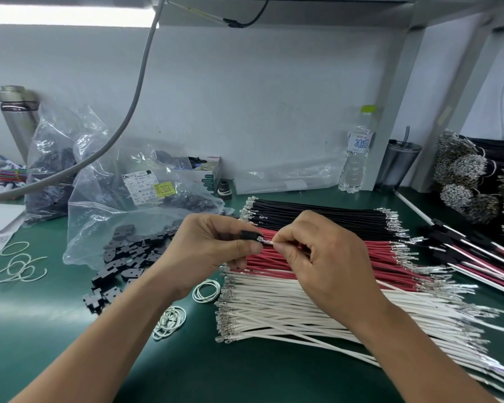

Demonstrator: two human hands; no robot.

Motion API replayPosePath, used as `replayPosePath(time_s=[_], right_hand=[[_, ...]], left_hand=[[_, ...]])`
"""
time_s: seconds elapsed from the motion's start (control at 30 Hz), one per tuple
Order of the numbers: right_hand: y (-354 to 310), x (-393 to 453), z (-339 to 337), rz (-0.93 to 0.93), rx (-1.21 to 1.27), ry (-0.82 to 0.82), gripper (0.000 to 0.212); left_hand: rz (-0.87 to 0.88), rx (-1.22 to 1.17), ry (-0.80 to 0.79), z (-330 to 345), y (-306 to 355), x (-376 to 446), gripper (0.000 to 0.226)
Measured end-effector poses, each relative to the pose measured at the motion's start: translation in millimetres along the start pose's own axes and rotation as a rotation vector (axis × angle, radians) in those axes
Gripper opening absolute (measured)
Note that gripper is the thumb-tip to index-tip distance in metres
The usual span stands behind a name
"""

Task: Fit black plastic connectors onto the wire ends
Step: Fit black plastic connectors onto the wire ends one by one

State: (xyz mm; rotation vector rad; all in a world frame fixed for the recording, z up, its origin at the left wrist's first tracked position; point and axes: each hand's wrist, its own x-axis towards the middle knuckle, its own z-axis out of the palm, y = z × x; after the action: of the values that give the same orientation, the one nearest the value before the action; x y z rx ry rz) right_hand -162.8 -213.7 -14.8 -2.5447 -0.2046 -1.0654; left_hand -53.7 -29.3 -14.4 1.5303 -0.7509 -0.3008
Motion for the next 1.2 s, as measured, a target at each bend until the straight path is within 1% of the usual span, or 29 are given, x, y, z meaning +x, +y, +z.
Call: replayPosePath(time_s=[0.1, 0.2, 0.27, 0.43, 0.5, 0.57, 0.7, 0.93, 1.2], right_hand=[[-3, -1, 2, 0.007, -0.033, 0.021, 0.006], [-5, 2, -1, -0.027, -0.161, 0.044, 0.006], [-6, 2, -1, -0.056, -0.189, 0.036, 0.007], [-5, 1, 5, -0.041, 0.017, -0.051, 0.005], [-1, 3, 3, -0.002, 0.142, -0.066, 0.004], [4, 4, -2, 0.041, 0.187, -0.065, 0.003], [10, 4, -8, 0.051, 0.110, -0.085, 0.004], [0, 1, 1, -0.076, -0.028, -0.045, 0.009], [1, -2, 5, -0.095, 0.022, 0.033, 0.016]], left_hand=[[0.014, 0.032, 0.000, 1, -1, 0, 0.029], [0.013, 0.090, -0.019, 2, 0, 0, 0.027], [0.016, 0.091, -0.018, 2, -1, 0, 0.026], [0.013, 0.120, -0.113, 4, 0, -3, 0.017], [0.012, 0.098, -0.112, 4, 2, -3, 0.017], [0.010, 0.065, -0.093, 4, 3, -2, 0.019], [0.013, 0.059, -0.016, 3, 4, -2, 0.019], [0.015, 0.089, -0.044, 3, 3, -4, 0.020], [0.075, 0.084, -0.034, 5, 4, -4, 0.019]])
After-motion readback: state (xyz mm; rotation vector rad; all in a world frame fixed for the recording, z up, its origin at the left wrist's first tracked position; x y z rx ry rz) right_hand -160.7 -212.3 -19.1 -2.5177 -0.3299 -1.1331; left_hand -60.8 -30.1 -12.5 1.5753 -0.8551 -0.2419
